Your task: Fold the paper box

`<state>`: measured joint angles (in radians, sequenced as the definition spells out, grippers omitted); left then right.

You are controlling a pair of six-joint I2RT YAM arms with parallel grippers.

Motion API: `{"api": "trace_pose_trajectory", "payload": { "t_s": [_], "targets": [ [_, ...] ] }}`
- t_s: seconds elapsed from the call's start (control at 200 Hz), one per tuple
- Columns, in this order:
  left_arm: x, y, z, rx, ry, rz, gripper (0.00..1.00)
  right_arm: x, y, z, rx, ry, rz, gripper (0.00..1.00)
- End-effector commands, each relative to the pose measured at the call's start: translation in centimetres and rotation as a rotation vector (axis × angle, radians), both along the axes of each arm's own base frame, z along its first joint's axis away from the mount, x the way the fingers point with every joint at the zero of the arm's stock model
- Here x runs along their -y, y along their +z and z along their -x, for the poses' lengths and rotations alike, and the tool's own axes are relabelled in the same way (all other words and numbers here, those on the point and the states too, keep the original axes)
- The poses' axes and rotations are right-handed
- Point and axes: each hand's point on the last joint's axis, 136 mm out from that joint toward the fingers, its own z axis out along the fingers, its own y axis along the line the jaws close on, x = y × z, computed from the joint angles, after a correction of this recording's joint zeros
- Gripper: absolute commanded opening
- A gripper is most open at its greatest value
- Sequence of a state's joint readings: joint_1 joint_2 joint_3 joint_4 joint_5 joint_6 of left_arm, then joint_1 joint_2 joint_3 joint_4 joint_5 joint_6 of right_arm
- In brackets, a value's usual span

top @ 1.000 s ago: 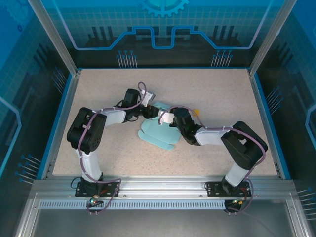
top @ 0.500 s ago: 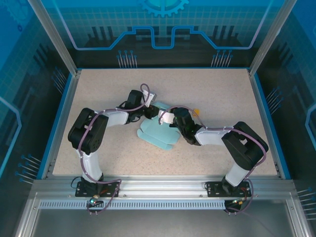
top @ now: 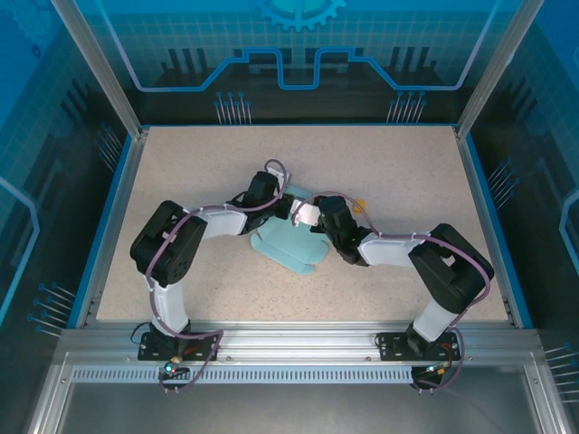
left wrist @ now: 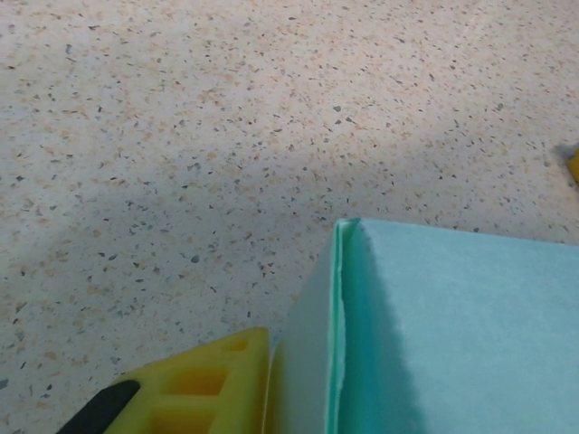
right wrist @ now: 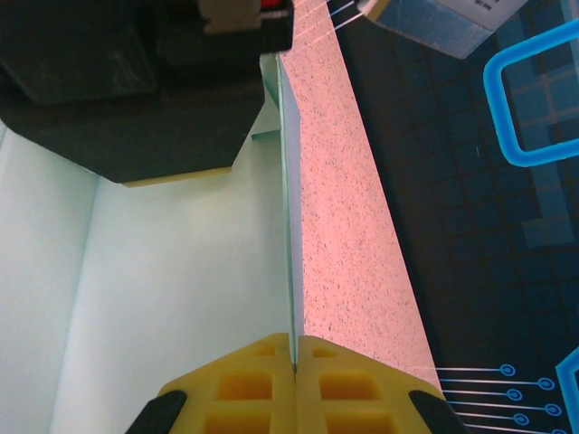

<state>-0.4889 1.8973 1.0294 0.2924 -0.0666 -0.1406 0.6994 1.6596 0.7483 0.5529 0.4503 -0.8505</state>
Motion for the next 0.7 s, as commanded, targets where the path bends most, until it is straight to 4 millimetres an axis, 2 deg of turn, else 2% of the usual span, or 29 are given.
{"api": "trace_pose_trajectory", "payload": {
  "t_s": [0.0,0.315,0.445,0.695],
  "targets": [
    [-5.5,-1.1,-1.7,0.013,0.290,-0.115,0.21,-1.2,1.0,1.1,-0.027,0.037,-0.049,0.00],
    [-7.8,-0.7,-1.6,0.040,0.411,-0.228,0.15,-1.2,1.3,1.5,-0.031,0.030,-0.059,0.00],
    [-9.0,0.1,-1.6,0.071,0.445,-0.286,0.13,-1.0,1.0,1.6,-0.035,0.026,-0.052,0.00],
    [-10.4,-0.1,-1.7,0.082,0.486,-0.375,0.10,-0.9,0.9,1.8,-0.040,0.025,-0.051,0.00]
  ]
}}
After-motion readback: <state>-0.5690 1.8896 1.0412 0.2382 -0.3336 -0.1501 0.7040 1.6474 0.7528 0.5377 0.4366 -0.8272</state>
